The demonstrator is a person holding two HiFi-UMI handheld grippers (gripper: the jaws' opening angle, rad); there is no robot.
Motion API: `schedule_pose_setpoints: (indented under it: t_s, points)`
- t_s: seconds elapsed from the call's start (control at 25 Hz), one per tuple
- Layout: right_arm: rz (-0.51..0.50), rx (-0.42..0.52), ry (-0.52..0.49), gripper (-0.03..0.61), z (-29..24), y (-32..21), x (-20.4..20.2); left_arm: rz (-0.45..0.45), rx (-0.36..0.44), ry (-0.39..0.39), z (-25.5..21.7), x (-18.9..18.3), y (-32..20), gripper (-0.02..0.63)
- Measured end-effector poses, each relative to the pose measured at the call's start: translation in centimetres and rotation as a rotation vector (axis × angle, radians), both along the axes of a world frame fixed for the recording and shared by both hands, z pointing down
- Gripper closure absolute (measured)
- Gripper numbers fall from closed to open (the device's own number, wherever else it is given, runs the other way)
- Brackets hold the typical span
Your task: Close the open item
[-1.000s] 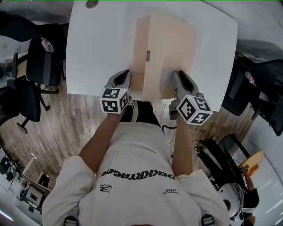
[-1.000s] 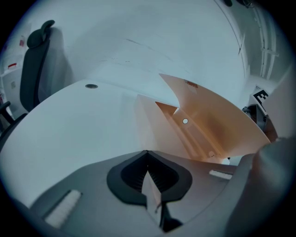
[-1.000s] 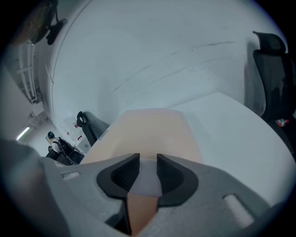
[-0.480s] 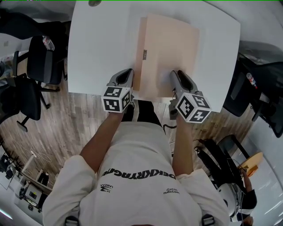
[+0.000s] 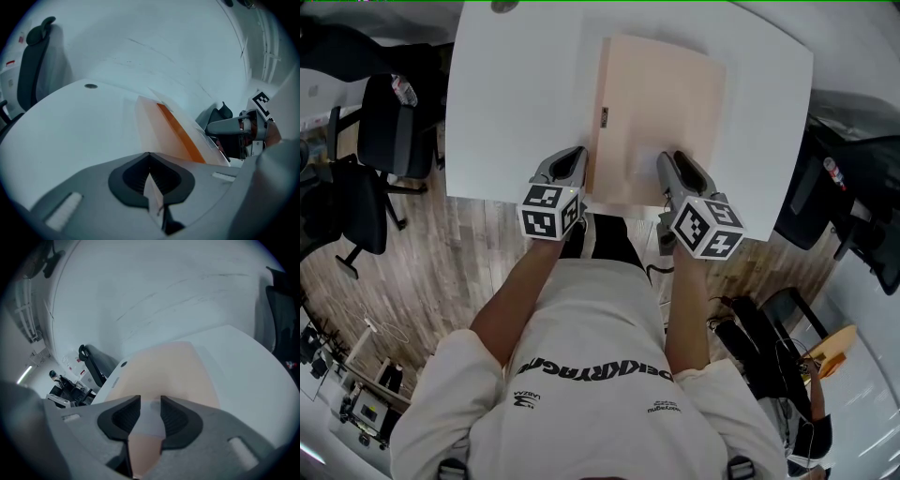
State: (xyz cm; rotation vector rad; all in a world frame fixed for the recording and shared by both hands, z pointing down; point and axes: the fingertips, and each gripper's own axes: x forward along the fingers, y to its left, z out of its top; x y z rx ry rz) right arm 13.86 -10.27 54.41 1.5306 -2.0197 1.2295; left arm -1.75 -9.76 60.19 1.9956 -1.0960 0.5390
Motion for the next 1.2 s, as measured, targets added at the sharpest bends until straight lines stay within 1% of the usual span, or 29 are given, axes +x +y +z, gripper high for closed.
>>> schedule_pose_setpoints:
  t_s: [1.2]
  points:
    - [-0.067, -0.070, -0.004, 0.434, 1.4, 0.3, -1.4, 0.007, -0.006, 0.001, 0.3, 0.2, -0.4, 0.614]
